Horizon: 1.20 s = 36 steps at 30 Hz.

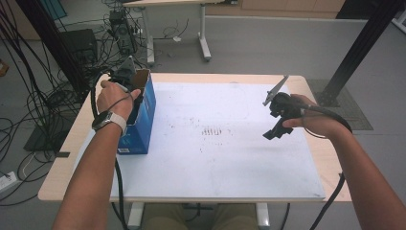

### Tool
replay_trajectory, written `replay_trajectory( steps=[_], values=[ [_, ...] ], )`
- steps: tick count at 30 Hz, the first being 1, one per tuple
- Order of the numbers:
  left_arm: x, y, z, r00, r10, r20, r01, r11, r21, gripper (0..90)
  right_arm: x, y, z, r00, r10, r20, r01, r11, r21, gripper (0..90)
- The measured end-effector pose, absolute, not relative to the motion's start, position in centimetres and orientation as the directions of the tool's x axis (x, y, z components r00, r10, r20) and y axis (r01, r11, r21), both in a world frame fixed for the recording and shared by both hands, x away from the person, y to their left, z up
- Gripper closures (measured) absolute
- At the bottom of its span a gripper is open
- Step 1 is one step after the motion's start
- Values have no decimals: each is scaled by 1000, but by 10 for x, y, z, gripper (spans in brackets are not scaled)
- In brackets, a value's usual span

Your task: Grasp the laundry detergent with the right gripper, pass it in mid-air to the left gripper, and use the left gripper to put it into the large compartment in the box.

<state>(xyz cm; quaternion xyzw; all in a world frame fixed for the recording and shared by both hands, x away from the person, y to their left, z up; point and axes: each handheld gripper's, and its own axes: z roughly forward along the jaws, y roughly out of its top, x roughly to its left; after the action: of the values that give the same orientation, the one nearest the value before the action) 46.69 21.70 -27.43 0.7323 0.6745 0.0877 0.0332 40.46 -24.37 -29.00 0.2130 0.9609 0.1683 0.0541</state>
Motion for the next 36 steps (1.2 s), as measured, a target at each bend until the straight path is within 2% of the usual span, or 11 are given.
replay_trajectory(
  steps=[36],
  values=[
    [467,219,-277,80,993,81,981,-93,172,370,403,-246,-294,-899,438,-32,401,849,344,68]
  ],
)
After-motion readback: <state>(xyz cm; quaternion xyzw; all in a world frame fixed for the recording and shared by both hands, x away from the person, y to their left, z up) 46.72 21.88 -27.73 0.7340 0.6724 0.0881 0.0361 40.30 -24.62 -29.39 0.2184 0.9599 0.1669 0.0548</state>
